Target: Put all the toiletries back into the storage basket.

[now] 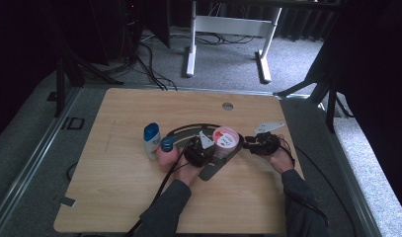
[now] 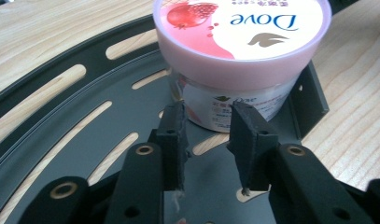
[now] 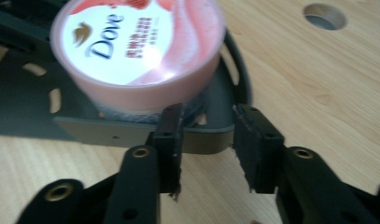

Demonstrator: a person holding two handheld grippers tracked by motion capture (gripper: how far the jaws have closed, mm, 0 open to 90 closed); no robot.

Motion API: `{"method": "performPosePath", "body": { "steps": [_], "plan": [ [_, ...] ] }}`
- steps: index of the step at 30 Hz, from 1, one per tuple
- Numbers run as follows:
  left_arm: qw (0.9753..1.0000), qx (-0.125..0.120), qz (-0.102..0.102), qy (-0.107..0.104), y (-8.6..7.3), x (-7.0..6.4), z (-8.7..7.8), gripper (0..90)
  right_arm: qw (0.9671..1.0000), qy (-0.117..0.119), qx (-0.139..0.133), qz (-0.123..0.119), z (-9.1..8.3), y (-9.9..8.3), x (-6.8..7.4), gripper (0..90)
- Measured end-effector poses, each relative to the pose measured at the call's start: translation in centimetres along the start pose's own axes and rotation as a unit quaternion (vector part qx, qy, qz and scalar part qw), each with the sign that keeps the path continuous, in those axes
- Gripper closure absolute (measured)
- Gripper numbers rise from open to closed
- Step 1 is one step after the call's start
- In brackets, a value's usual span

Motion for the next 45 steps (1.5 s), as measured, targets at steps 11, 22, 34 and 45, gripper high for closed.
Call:
{"method": "performPosePath", "body": {
  "steps": [11, 22, 34, 45],
  "plan": [
    [1.0000, 0.002, -0.004, 0.003, 0.3, 0.1, 0.4, 78.3, 0.9987, -0.034, -0.009, 0.037, 0.7, 0.3, -1.0, 83.8],
    [0.9994, 0.016, -0.017, 0.025, 0.6, 0.1, 1.2, 89.8, 0.9960, -0.063, 0.003, 0.063, 2.2, 0.2, -1.8, 90.0],
    [0.9996, 0.015, -0.019, 0.013, 1.5, -0.1, 2.2, 89.6, 0.9956, -0.055, 0.001, 0.076, 2.5, 0.3, -2.1, 90.0],
    [0.9997, 0.015, -0.019, 0.005, 1.6, -0.2, 2.4, 88.5, 0.9960, -0.048, -0.005, 0.076, 2.3, 0.3, -2.1, 90.0]
  ]
}}
Point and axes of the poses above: each handheld gripper's, and its own axes: z roughly forward along the jaws, y roughly out of its top, x roughly to its left, the point moved 4 cm from there along z, roughly forward along the jaws, and after that the axes turned 11 degrees about z, right-handed, at the moved point
